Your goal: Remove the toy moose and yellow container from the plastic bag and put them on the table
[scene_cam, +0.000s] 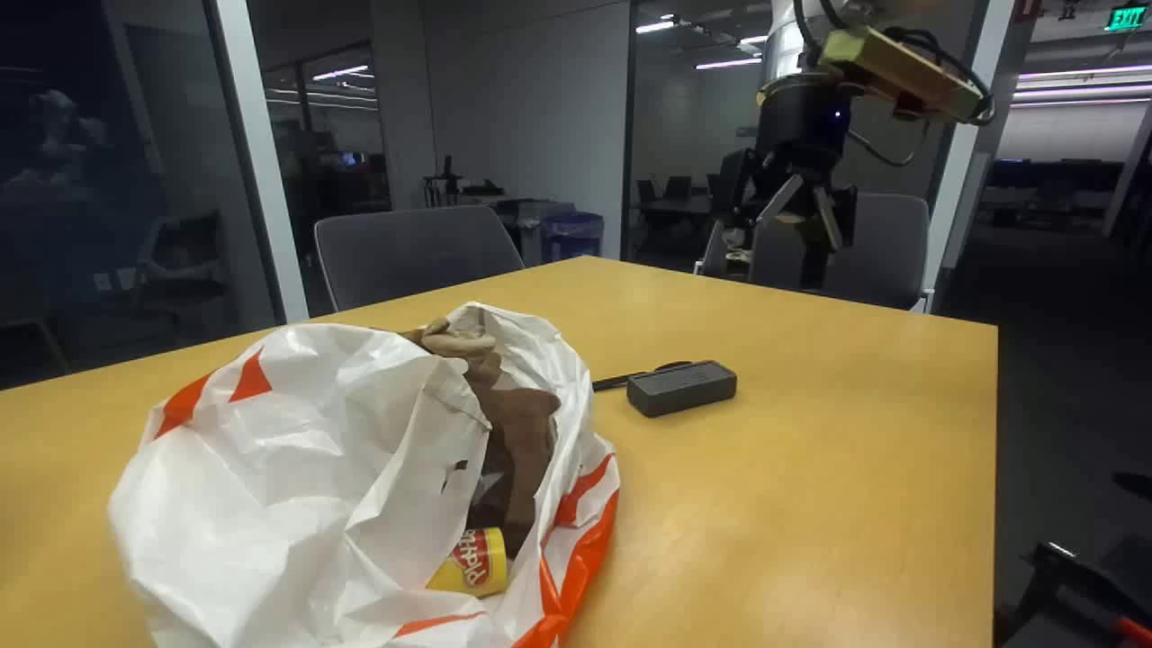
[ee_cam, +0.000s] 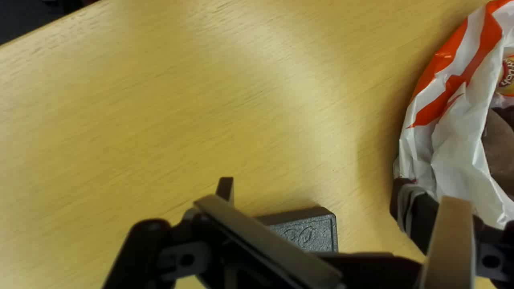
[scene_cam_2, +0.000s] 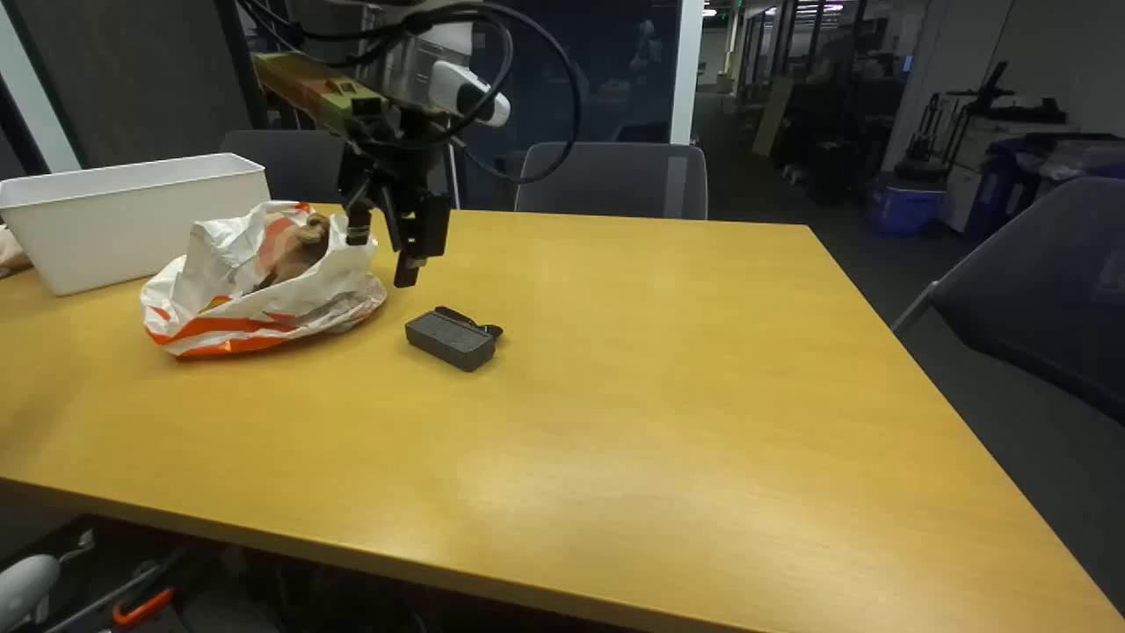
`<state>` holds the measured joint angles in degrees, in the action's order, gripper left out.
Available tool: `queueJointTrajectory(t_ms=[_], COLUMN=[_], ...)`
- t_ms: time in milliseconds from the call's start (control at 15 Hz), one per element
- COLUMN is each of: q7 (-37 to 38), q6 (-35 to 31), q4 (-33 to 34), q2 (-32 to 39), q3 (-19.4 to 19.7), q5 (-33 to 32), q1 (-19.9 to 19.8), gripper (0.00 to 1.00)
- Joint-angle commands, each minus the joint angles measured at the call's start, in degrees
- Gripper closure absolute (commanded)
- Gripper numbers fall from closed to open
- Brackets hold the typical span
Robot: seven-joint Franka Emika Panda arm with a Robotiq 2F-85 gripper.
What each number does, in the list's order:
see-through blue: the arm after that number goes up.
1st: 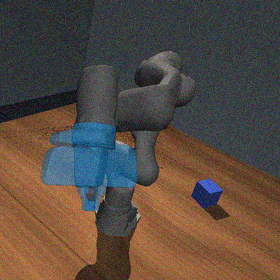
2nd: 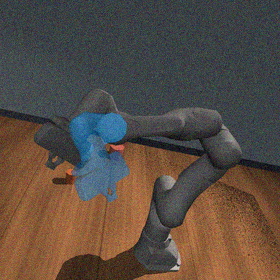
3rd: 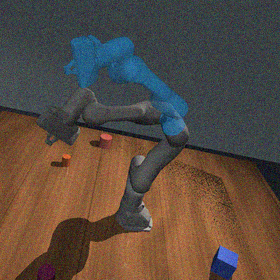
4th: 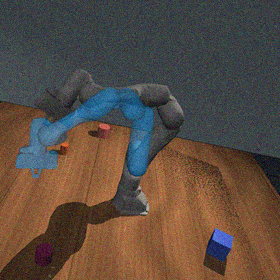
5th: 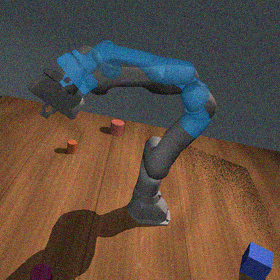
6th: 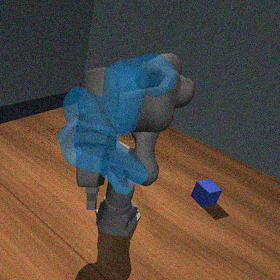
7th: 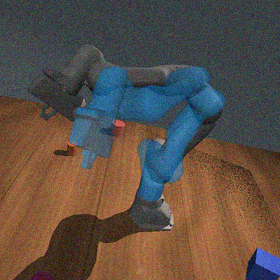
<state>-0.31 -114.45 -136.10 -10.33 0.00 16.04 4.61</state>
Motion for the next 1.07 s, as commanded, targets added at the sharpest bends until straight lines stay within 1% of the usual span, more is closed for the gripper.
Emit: queueJointTrajectory(t_ms=[0,400,467,667,1000], q7=[-0.09,-0.09,-0.24,-0.56,0.17], q6=[0.12,0.12,-0.76,-3.27,-5.47], q4=[0.27,0.63,0.75,1.12,3.01], q2=[0.0,-0.01,0.18,2.11,6.33], q3=[-0.63,-0.63,-1.25,-4.96,-12.19], q5=[0.09,0.09,-0.77,-7.05,-13.35], q1=[-0.67,-0.67,-0.3,1.69,7.03], gripper=[0.0,0.0,0.0,0.0,0.0])
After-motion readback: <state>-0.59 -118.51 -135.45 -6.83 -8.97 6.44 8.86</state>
